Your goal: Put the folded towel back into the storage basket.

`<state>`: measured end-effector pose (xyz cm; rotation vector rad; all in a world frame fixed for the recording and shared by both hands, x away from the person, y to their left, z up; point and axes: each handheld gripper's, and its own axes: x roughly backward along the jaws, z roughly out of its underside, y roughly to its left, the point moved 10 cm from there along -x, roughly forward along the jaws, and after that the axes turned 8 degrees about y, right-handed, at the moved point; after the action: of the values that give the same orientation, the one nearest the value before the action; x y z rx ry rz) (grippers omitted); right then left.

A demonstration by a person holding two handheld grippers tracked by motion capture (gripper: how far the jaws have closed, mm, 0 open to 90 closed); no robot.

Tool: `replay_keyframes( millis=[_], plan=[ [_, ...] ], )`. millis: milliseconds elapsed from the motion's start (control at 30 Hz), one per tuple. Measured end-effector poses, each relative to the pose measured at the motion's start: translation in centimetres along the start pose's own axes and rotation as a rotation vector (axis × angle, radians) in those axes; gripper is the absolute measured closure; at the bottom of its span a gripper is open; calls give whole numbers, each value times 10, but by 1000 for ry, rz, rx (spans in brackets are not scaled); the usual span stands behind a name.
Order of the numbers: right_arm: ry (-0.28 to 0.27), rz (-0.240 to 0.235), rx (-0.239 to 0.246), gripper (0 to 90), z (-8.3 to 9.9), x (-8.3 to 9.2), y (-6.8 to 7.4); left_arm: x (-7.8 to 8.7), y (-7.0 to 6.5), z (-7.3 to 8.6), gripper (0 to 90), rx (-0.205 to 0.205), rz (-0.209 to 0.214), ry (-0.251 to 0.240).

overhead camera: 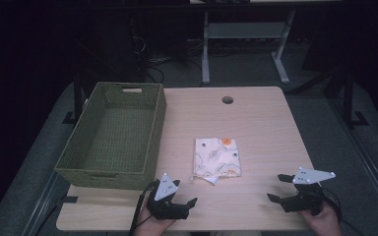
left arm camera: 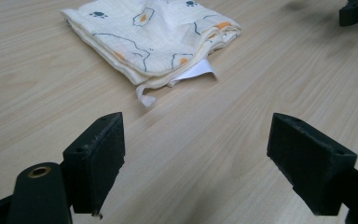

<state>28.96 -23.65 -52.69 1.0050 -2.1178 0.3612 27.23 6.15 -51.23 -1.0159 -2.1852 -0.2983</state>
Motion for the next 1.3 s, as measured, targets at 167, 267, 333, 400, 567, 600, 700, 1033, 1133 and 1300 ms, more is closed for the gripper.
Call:
replay_keyframes(
  millis=[167,267,333,400,567,600,700,1033,1133,1300],
  plan=[
    [5,0,-3,182,1,-1,0,1,2,-1,191,-4,-5,1],
    [4,3,-4,182,1,-1,0,3,3,-2,194,-2,-4,-6],
    [8,3,-7,182,0,-1,1,6,3,-3,198,-3,7,-8],
    [10,6,-1,182,0,-2,1,7,4,-5,201,-4,8,-5],
    [11,9,2,182,-2,-3,4,12,1,-11,211,-18,30,-15],
    [13,9,7,182,-2,-4,4,12,1,-13,211,-23,30,-12],
    [26,10,15,182,-2,-6,6,13,0,-19,211,-33,36,-10],
    [16,9,11,182,-3,-5,8,11,0,-28,210,-41,66,6],
    [16,11,6,182,-3,-4,7,9,0,-29,210,-45,68,13],
    [7,10,-1,182,-3,-2,6,5,-1,-37,211,-55,78,25]
  ],
)
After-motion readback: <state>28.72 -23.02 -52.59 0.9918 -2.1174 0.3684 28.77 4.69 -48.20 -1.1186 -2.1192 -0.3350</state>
